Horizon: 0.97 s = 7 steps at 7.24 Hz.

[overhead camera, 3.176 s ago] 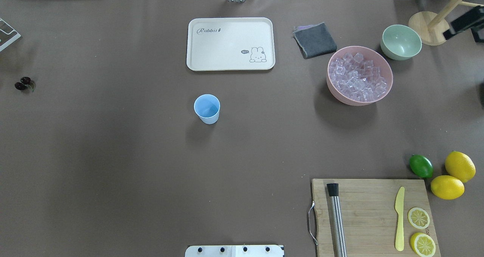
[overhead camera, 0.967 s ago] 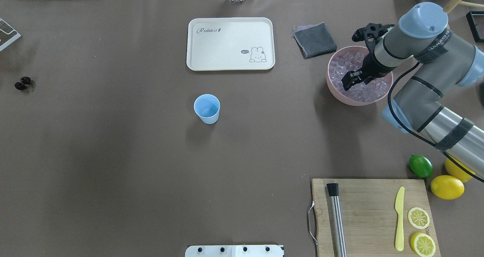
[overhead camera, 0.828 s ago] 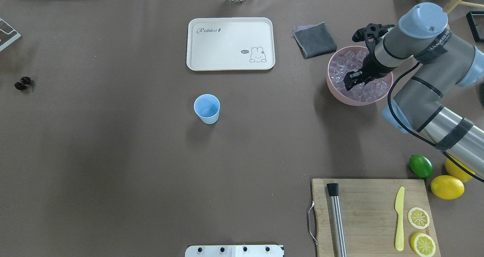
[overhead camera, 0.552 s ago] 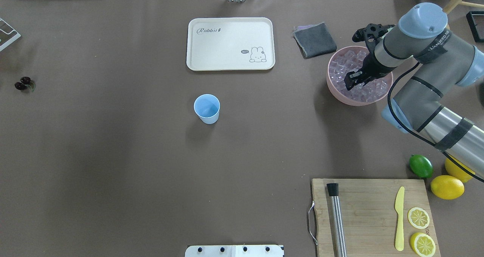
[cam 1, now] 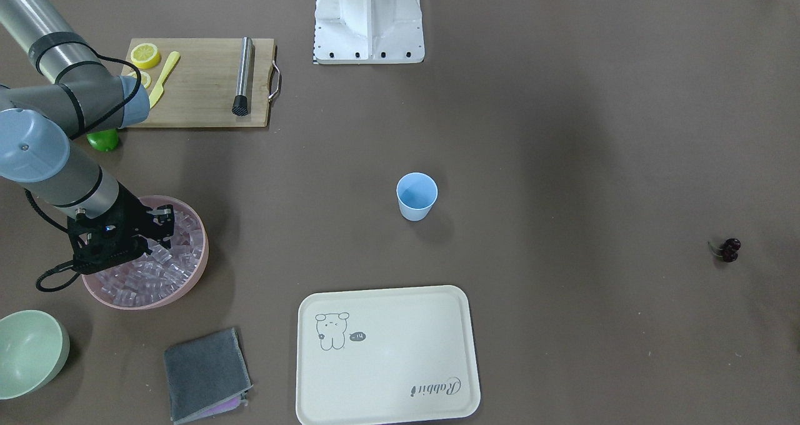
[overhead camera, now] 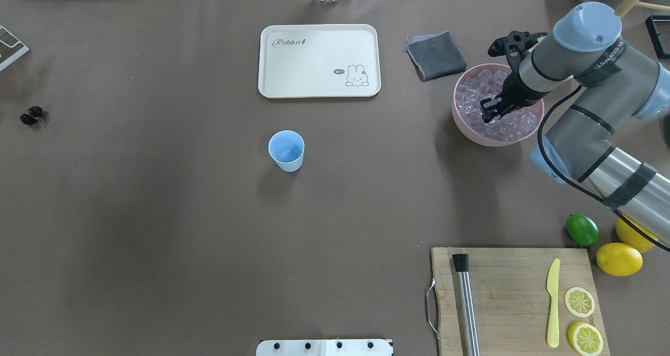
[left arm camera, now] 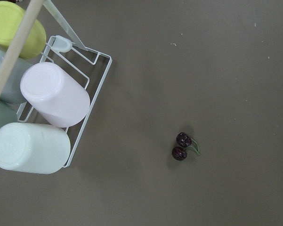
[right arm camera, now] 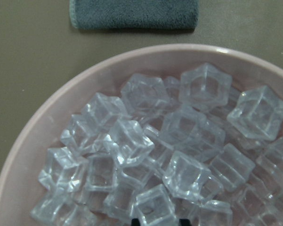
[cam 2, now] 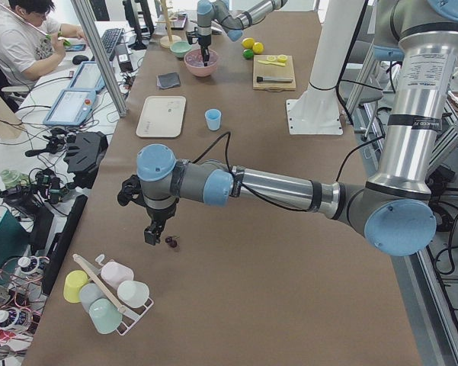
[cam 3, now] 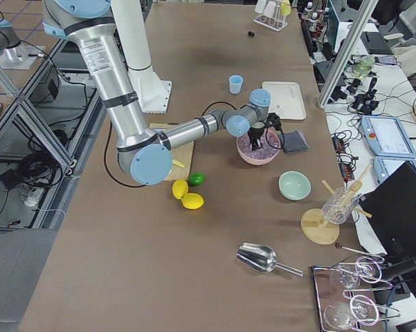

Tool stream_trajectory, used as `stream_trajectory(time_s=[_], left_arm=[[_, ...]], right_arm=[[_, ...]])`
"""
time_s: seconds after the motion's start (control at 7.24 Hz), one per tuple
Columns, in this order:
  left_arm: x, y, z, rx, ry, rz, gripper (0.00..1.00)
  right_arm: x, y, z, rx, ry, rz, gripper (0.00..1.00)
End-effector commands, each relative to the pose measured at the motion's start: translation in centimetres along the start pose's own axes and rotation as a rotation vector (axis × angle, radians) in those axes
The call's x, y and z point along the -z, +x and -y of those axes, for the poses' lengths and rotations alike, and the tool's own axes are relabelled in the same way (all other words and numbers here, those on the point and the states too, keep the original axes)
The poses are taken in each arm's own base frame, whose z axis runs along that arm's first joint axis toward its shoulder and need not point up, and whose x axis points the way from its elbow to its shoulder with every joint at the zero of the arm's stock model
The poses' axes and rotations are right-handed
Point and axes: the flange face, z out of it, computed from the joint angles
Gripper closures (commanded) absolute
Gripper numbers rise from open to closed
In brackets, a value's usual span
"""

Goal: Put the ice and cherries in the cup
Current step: 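Carry the ice cube with the right gripper over the light-blue cup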

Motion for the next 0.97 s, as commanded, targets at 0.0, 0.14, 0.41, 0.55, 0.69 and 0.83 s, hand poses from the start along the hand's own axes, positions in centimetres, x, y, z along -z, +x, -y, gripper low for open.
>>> stream_trajectory(time_s=[0.0, 0.14, 0.41, 0.55, 0.69, 0.83], left_arm=[[-0.1, -0.1, -0.2, 0.002, -0.002, 0.0, 0.02], [-0.2, -0.2, -0.5, -0.001, 0.002, 0.0, 0.02], [-0.2, -0.1, -0.6, -0.007, 0.014, 0.002, 0.02], [-0.3, -0.2, -0.6, -0.004, 0.013, 0.002, 0.02], [-0.3, -0.1, -0.5, -0.006, 0.013, 0.001, 0.02], [-0.3, -0.1, -0.5, -0.006, 0.013, 0.001, 0.02]], right_arm=[[0.5, 0.0, 0.1, 0.001, 0.008, 0.002, 0.81], [2.3, -0.1, 0.5, 0.001, 0.03, 0.012, 0.89], [4.9, -1.3, 1.0, -0.004, 0.043, 0.012, 1.0], [6.9, -3.3, 1.0, -0.002, 0.041, 0.016, 1.0], [9.7, -7.2, 3.6, -0.005, 0.039, 0.018, 1.0], [12.1, -11.9, 5.8, -0.033, 0.029, 0.023, 1.0]])
